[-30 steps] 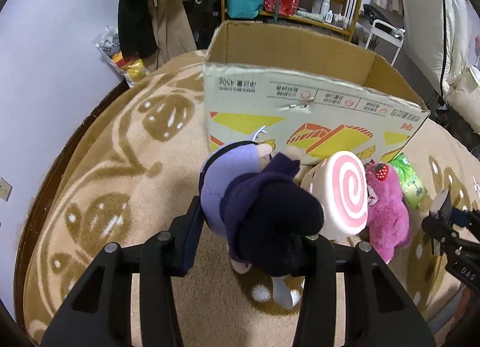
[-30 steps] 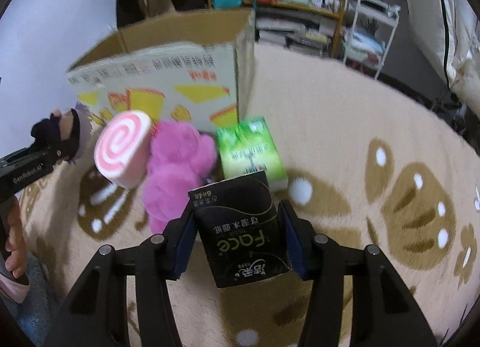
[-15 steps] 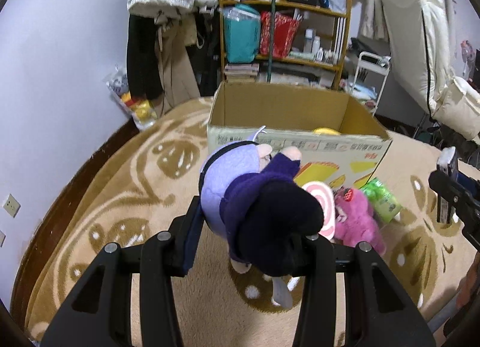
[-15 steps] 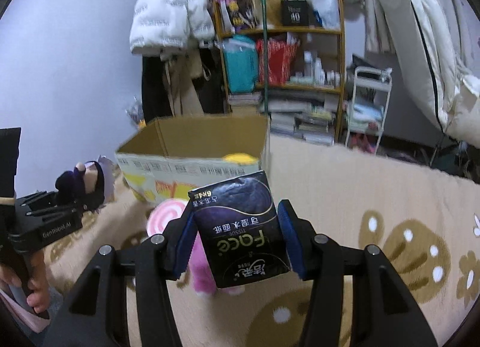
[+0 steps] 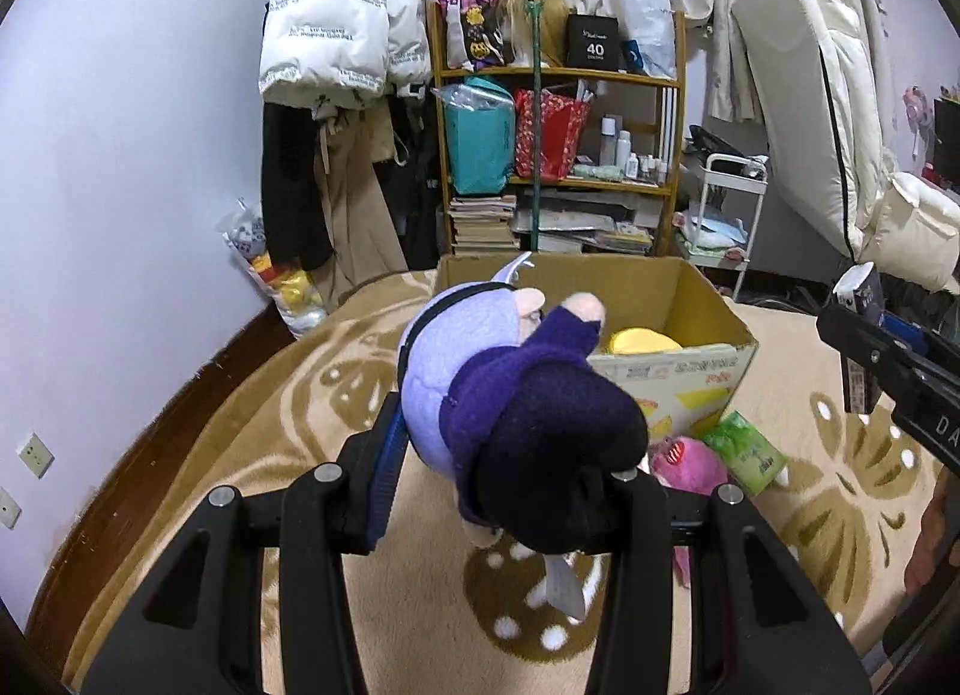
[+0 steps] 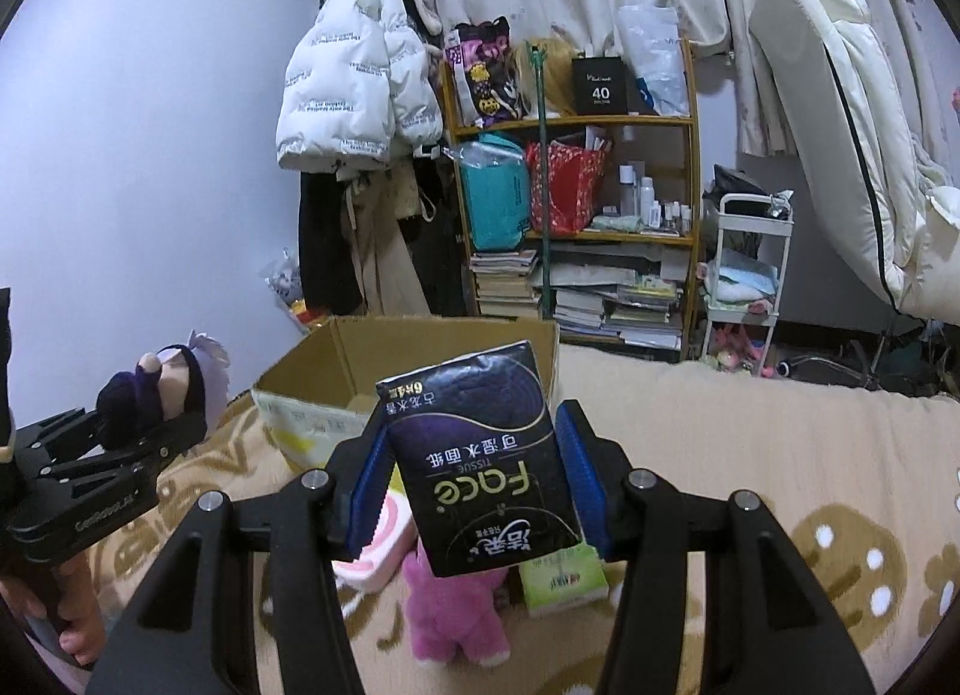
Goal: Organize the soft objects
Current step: 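Lift the doll and the tissue pack and carry both over the cardboard box, then open both tools to drop the doll and tissue pack into the box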
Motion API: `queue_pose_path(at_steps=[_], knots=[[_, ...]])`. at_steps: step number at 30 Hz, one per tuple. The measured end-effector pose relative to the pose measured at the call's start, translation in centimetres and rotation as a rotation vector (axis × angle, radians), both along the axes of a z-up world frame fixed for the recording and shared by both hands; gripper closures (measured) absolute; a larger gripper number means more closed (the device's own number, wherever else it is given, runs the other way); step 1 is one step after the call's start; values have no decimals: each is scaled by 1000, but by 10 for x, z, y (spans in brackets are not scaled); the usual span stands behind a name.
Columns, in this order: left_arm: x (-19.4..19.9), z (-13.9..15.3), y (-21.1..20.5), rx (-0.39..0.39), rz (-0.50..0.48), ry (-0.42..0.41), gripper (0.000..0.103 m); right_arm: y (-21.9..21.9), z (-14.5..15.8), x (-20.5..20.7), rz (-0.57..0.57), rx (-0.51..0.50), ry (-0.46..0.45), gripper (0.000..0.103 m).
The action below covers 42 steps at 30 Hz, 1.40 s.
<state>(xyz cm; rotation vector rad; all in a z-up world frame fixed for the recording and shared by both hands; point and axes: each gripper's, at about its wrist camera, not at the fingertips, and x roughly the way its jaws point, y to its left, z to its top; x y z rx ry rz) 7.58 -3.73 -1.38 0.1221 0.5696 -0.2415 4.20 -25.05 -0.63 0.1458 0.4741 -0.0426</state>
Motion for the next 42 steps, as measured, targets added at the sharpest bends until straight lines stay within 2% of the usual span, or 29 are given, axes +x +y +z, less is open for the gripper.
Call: queue_pose_path(at_steps=[4, 12, 15, 21, 30, 42], knots=[[7, 5, -1, 12, 11, -26, 60, -1, 4, 12, 9, -7, -15, 47], [23, 24, 4, -37, 3, -104, 60, 5, 9, 39, 56, -61, -33, 47], [34, 31, 1, -46, 0, -125, 60, 4, 11, 50, 72, -45, -36, 47], [55, 35, -11, -2, -18, -157, 59, 7, 7, 72, 88, -61, -40, 47], [85, 22, -21, -15, -33, -89, 59, 7, -2, 98, 104, -98, -23, 47], [116, -8, -30, -2, -59, 4, 59, 5, -21, 117, 120, -96, 38, 47]])
